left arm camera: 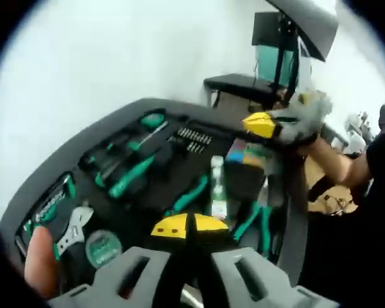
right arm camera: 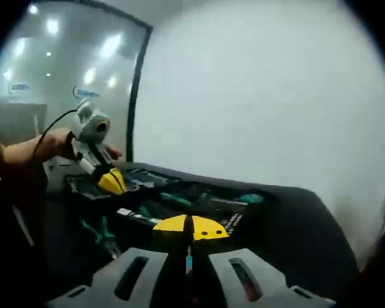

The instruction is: Pick up the tools and put them into their designated positions in the toolbox.

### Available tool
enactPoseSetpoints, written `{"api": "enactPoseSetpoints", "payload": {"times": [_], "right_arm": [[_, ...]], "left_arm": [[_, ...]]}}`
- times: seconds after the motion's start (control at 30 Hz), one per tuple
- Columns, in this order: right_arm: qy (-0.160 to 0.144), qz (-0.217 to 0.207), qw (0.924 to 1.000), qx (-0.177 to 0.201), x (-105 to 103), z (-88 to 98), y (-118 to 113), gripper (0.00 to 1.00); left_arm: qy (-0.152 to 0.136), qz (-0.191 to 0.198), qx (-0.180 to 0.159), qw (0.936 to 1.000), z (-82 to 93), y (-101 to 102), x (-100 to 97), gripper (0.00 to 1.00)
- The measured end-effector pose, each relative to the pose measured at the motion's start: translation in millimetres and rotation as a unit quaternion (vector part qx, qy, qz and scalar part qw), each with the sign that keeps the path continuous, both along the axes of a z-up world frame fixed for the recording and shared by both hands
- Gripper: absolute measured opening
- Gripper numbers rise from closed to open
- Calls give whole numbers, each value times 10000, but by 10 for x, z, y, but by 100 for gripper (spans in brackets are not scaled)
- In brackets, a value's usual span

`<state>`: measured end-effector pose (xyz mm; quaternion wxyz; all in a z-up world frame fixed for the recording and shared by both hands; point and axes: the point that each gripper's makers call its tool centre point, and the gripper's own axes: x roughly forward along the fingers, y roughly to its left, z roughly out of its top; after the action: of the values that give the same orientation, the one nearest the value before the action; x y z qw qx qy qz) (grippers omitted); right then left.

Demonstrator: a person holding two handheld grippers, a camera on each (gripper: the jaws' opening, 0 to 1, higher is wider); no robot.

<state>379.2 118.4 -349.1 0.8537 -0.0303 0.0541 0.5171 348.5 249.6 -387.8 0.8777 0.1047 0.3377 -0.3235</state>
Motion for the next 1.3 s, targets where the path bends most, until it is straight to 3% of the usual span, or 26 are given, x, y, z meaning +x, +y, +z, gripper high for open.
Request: {"api": "enactPoseSetpoints", "payload": {"times": [0.07,0.1,0.13,0.23,0.27,0.33,0.4,0.5,0.57,0.6,0.7,0.8,0.83,0.87,0.93,1.0,1.07,1.1,1.13,1.2,1.23,1.3], "right_arm": [[226,223,9993,-217,-65,-53,143,0],[548,322,9959,-636,-77,-209,215,0],[599,430,9922,-1005,-94,-316,251,0],[36,76,9839,-1783,84,-503,303,0],[-160,84,9825,-1854,113,-500,337,0],[-445,169,9817,-1845,129,-454,418,0],[-481,176,9798,-1935,167,-453,486,0],[-857,296,9746,-2049,283,-444,638,1],[-999,383,9678,-2281,350,-495,706,0],[-1038,364,9678,-2265,382,-480,728,1],[-1023,669,9700,-2102,371,-425,865,1],[-868,937,9787,-1606,309,-381,1044,0],[-912,1023,9787,-1531,285,-359,1079,0],[-888,1240,9778,-1437,184,-329,1114,1],[-1269,1258,9737,-1413,166,-213,1076,1],[-1705,834,9714,-1424,264,-34,860,5],[-1587,549,9774,-1287,280,63,674,6],[-1253,401,9867,-954,270,110,511,6],[-648,335,9952,-650,213,65,363,6],[143,292,9983,-478,117,-84,214,6],[317,299,9980,-468,36,-176,154,6],[184,219,9967,-763,-2,-308,114,6]], "left_arm": [[67,-72,-125,9999,-34,-38,-22,4],[110,-98,-129,9998,-47,-51,-31,4],[132,-128,-74,9998,-63,-75,-54,4],[115,-248,130,9995,-98,-101,-72,3],[87,-402,111,9991,-105,-163,-102,3],[109,-493,52,9987,-134,-242,-124,3],[173,-495,2,9986,-180,-347,-159,3],[145,-451,-284,9985,-175,-546,-129,3],[144,-478,-324,9982,-204,-653,-125,3],[112,-488,-293,9983,-224,-689,-77,3],[88,-538,-275,9981,-278,-814,-62,3],[49,-630,-328,9975,-336,-967,-46,3],[-125,-703,-41,9974,-336,-917,-15,3],[-44,-563,-143,9983,-334,-927,-13,3],[-508,-472,-138,9975,-260,-919,88,3],[-425,-366,-387,9977,-217,-961,71,3],[-677,-424,-442,9958,-98,-960,69,4],[-836,-477,-309,9949,-39,-889,57,4],[-911,-474,-210,9945,-11,-828,57,5],[-1066,-412,-205,9932,83,-633,90,6],[-1103,-385,-231,9929,115,-552,90,7],[-1307,-299,-275,9906,149,-413,141,14]]}}
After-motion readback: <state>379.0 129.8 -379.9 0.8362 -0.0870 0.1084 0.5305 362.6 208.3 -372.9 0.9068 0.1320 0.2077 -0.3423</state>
